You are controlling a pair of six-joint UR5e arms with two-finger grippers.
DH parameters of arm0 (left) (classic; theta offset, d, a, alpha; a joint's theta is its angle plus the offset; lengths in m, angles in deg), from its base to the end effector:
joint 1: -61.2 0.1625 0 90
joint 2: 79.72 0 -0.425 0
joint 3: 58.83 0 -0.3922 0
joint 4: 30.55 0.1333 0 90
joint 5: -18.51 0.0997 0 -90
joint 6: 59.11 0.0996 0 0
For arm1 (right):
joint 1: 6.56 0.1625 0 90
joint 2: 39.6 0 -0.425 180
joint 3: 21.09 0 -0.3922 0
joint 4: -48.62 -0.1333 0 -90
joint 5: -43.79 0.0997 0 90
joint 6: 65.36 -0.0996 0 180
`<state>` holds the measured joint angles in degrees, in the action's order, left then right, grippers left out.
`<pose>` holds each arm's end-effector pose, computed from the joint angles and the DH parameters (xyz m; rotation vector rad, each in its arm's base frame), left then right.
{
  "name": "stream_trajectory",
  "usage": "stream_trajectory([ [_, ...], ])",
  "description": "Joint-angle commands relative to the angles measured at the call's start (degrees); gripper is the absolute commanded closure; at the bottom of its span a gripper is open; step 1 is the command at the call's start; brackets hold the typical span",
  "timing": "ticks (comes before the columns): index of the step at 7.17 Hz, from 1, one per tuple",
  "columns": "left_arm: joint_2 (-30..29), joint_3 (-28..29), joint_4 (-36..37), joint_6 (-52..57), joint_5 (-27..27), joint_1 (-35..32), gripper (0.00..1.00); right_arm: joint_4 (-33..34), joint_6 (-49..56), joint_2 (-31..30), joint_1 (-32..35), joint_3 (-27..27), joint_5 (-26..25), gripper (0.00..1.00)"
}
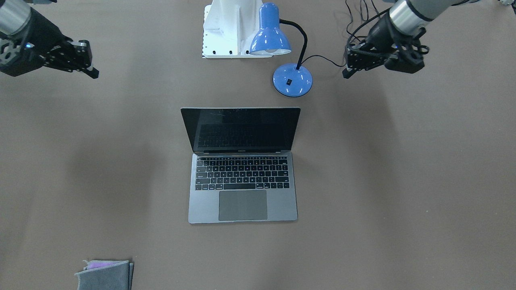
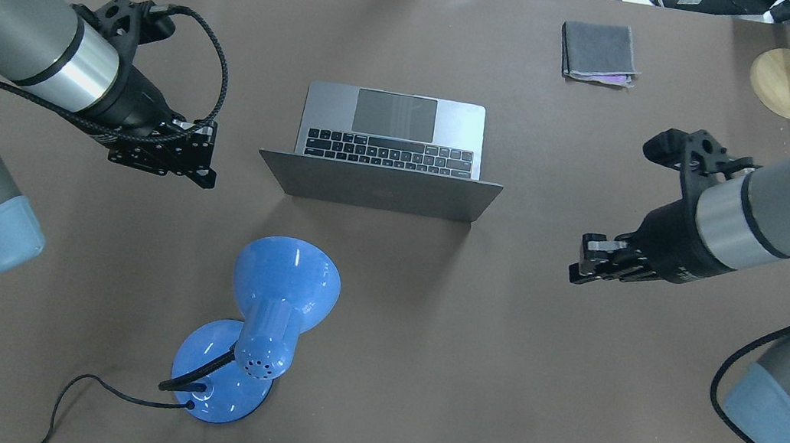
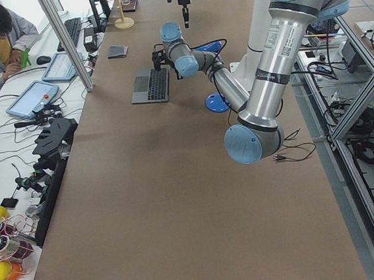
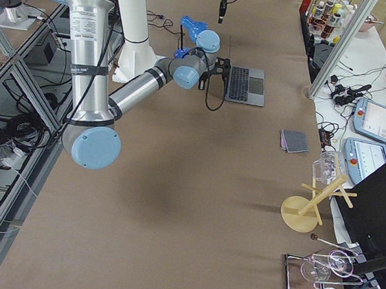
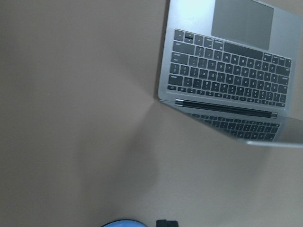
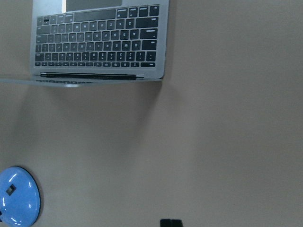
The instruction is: Close laptop
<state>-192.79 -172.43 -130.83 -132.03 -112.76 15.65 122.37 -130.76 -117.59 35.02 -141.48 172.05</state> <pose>0.3389 -0.4420 0.2255 -0.0693 1.1467 -0.0834 -0.3240 -0.3832 0.2693 0.0280 -1.1500 -0.0785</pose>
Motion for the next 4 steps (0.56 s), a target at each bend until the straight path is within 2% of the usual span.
stream_trajectory([
  [1,-1.5,1.6,-0.1,-0.1,3.8,2.6,1.00,0.0,-0.4,4.1,-2.9,3.0,-2.6,1.00],
  [4,-4.7,5.3,-0.1,-0.4,4.0,3.3,1.00,0.3,-0.9,10.0,-3.3,8.1,-2.7,1.00],
])
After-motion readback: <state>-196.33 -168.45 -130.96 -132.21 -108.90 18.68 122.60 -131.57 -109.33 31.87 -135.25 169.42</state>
